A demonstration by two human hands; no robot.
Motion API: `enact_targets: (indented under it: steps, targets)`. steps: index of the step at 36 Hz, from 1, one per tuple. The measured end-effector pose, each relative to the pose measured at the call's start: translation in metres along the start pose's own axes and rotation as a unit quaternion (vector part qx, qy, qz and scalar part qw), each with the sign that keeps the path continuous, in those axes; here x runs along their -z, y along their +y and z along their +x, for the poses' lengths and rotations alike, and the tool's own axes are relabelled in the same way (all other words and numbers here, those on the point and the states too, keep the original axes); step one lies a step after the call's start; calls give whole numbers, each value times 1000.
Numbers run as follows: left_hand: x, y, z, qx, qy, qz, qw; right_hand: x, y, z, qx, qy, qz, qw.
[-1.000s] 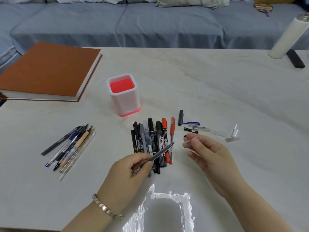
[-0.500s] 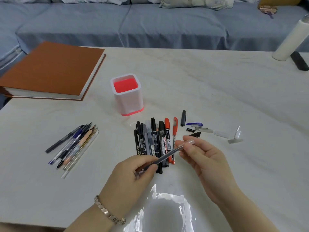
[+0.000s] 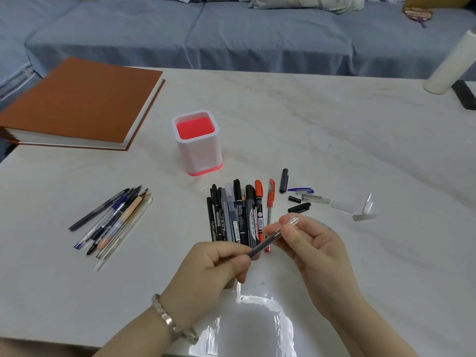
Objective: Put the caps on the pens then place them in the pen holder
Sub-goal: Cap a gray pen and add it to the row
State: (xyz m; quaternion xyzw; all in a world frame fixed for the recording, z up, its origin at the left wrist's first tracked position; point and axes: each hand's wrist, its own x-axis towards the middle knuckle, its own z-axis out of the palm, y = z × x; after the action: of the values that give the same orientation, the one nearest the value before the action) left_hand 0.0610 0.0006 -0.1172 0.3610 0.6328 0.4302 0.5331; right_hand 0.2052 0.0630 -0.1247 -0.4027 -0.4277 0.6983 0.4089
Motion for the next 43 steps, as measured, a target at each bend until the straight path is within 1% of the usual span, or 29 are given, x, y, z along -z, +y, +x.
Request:
enact_targets:
  steps: [2,4,7,11,13,15,16,18,19,20,22,25,28,30,32,35,37,40,43]
  targets:
    - [-1,-2,2,28,-4,-53,998,-2,1,2,1,12,-4,1000]
    - [-3,-5,4,18,16,-46,999,-6,4,4,-9,33,-6,999]
    - [-4,-8,6,-30,50,21,998,-15,11,5,-35,28,-5,999]
    - [12,-19,9,-84,56,132,986,-28,20,13,-59,-1,-43,997]
    - [26,-26,10,-107,78,235,963,-32,23,24,-47,5,-91,995]
    - [44,-33,11,-128,134,346,920,-35,24,37,-18,24,-173,985]
    - [55,-38,13,-143,167,388,895,-36,25,43,3,30,-225,974]
    - [77,-49,16,-162,216,449,852,-39,26,55,49,25,-313,948]
    - [86,-53,17,-153,240,473,833,-43,26,59,73,12,-351,934]
    - [96,-57,19,-138,264,489,820,-48,26,64,98,-5,-389,916]
    - [110,-61,19,-99,303,494,809,-59,28,72,127,-43,-460,878]
    - [124,-67,21,-71,322,499,801,-73,41,79,142,-103,-529,830]
    - [132,-74,23,-63,330,505,795,-79,56,82,145,-148,-582,786]
    - [133,-78,25,-56,330,496,801,-80,63,82,150,-158,-637,740]
    - [134,-80,27,-54,325,490,807,-80,68,79,184,-143,-681,694]
    - [134,-79,29,-42,313,476,821,-76,72,77,214,-107,-689,684]
    - [133,-78,31,-44,311,468,826,-72,73,73,225,-121,-687,680]
    - [132,-77,33,-60,301,483,820,-63,70,67,230,-138,-662,699]
    - [128,-74,35,-68,270,520,807,-51,68,61,245,-135,-642,713]
